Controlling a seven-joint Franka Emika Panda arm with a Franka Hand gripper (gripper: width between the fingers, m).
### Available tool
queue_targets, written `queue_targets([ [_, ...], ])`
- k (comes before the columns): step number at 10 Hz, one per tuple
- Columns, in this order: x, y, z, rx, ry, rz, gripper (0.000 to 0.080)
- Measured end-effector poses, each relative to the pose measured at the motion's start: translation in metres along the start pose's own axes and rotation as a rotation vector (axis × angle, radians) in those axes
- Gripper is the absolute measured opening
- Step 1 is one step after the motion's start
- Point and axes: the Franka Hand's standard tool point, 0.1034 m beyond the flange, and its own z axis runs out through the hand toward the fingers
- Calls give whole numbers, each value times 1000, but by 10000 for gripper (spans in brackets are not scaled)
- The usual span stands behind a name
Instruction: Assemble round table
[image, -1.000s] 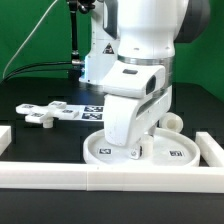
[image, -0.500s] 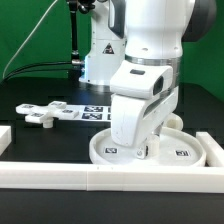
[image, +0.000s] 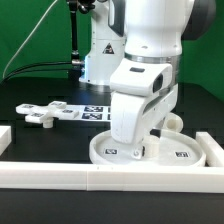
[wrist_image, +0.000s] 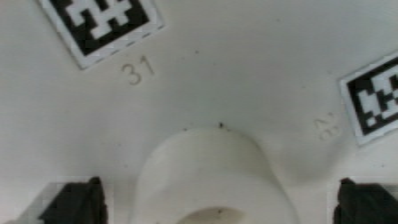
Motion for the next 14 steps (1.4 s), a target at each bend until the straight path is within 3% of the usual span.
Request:
queue_targets([
  [2,-5,-22,-27,-20,2,121,649],
  [4,-4,-37,-37,-27,2,245,649],
  [8,-4,-40,-34,-26,4,262,649],
  [10,-5,-41,-35,-25,19,515,649],
  [12,-4,-51,-36,-10,15,809,649],
  [14,4,-66,-29,-12,27,993,649],
])
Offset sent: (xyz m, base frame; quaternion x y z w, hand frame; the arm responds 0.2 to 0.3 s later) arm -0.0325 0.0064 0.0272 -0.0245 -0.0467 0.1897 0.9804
